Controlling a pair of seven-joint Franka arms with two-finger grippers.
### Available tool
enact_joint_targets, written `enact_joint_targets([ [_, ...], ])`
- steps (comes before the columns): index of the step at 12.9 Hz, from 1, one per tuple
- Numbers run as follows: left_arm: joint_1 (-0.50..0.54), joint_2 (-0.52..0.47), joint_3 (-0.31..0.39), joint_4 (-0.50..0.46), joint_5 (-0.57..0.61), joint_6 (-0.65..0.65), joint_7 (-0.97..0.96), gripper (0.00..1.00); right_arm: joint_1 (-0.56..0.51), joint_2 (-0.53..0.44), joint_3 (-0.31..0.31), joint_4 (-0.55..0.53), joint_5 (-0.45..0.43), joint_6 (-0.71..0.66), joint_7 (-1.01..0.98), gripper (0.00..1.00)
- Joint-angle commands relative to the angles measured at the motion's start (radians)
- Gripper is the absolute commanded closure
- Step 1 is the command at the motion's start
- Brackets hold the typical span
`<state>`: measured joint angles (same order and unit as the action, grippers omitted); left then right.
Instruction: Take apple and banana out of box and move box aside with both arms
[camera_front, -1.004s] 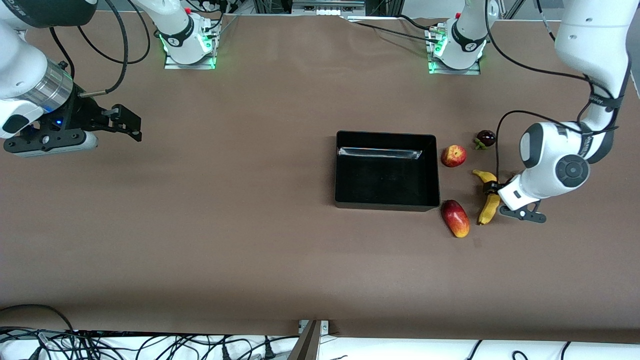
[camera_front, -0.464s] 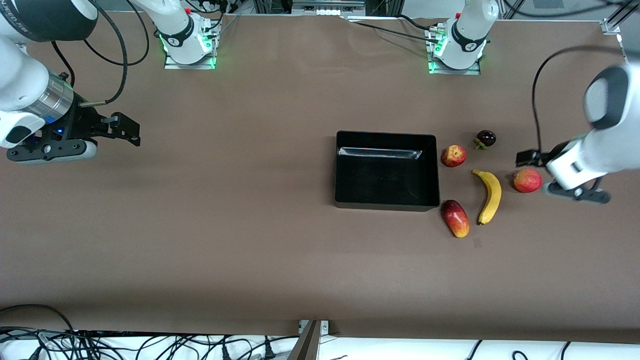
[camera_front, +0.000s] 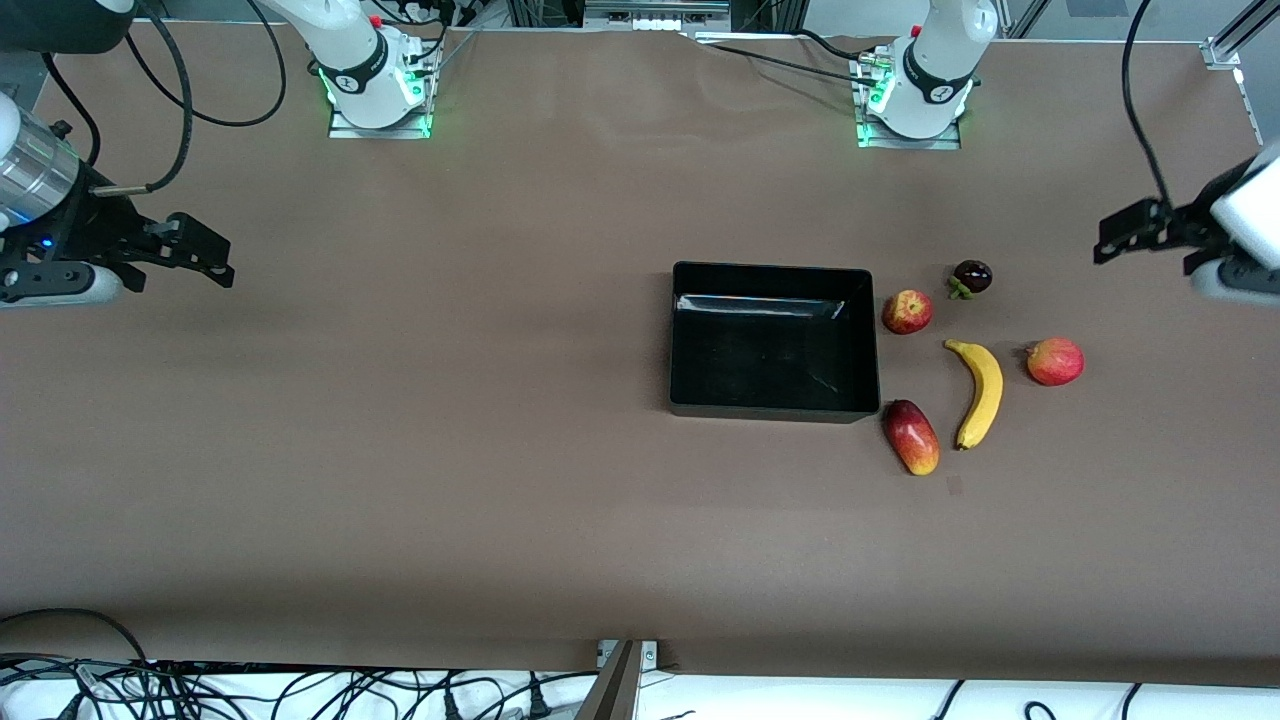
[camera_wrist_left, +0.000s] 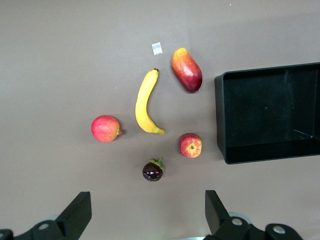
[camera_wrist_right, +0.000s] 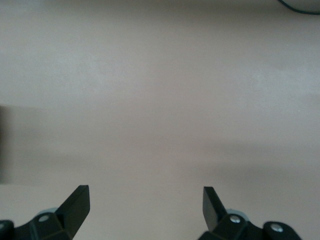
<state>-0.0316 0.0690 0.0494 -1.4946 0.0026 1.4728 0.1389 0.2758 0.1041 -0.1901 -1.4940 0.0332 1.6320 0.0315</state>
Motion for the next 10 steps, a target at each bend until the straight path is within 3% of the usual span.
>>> enact_joint_targets([
  [1, -0.031, -0.047, 0.035, -0.093, 0.000, 0.042, -0.002, 0.00, -0.001, -0.009, 0.000, 0.003, -0.003, -0.009, -0.012, 0.00],
  [3, -0.031, -0.096, 0.029, -0.170, 0.002, 0.116, -0.007, 0.00, -0.001, -0.009, 0.004, 0.003, -0.003, -0.009, -0.013, 0.00],
  [10, -0.025, -0.103, 0.029, -0.171, 0.000, 0.121, -0.009, 0.00, -0.001, -0.006, 0.001, 0.005, 0.004, 0.000, -0.010, 0.00],
])
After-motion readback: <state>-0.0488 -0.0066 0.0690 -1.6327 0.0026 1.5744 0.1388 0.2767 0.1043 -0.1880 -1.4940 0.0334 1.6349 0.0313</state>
